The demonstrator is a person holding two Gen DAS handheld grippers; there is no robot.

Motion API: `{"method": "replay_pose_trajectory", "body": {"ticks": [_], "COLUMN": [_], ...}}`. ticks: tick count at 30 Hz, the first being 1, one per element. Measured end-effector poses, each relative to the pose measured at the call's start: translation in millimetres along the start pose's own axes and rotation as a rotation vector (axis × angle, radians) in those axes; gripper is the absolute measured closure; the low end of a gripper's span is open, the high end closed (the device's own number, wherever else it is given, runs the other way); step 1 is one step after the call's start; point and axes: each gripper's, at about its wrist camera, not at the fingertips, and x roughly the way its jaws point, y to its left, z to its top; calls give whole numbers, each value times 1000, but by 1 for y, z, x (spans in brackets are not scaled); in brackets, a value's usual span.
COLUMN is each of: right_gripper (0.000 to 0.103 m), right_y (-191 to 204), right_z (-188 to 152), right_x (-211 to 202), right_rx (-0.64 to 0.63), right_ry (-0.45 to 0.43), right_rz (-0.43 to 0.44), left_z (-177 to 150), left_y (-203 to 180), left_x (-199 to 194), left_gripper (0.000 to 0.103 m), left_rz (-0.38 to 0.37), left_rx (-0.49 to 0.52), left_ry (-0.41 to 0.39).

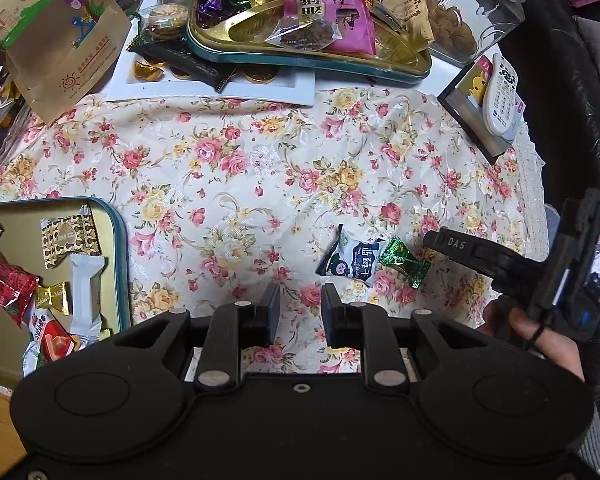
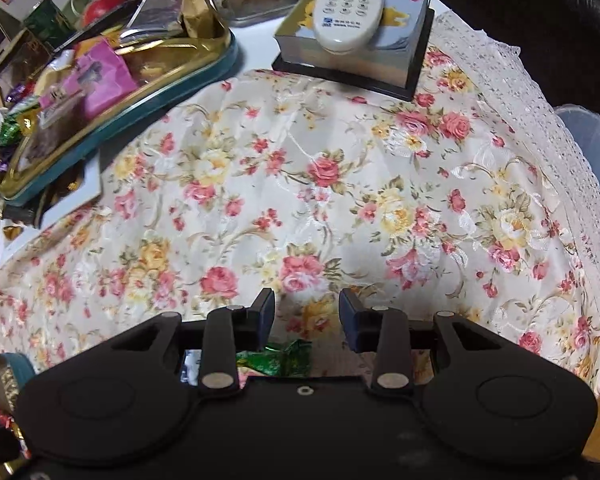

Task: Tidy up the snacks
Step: 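Close the right tool on the green-wrapped candy and lift it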

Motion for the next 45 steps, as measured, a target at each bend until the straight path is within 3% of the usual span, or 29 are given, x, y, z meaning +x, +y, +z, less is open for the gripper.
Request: {"method": "replay_pose_trajectory", "body": {"ticks": [9, 18, 24, 30, 45], "right_gripper": [64, 64, 64, 64, 64], "right_y": [-1, 16, 17, 21, 35], "right_z": [-12, -40, -37, -33, -45], "right_x": [12, 7, -12, -7, 11], "right_rx": [-30, -149, -152, -162, -234], "right_ry": [82, 150, 77, 86, 64], "right_rz": [-18, -4, 58, 117, 107], "left_z": [-1, 0, 1, -1, -2], "left_y": [1, 0, -2, -4, -2], "left_x": [-3, 0, 5, 8, 8], "left_gripper": [74, 74, 74, 74, 74], "left_rz": [-1, 5, 11, 13, 19], "left_rx": [-2, 3, 10, 24, 24], "left_ry": [-5, -1, 6, 13, 19]}}
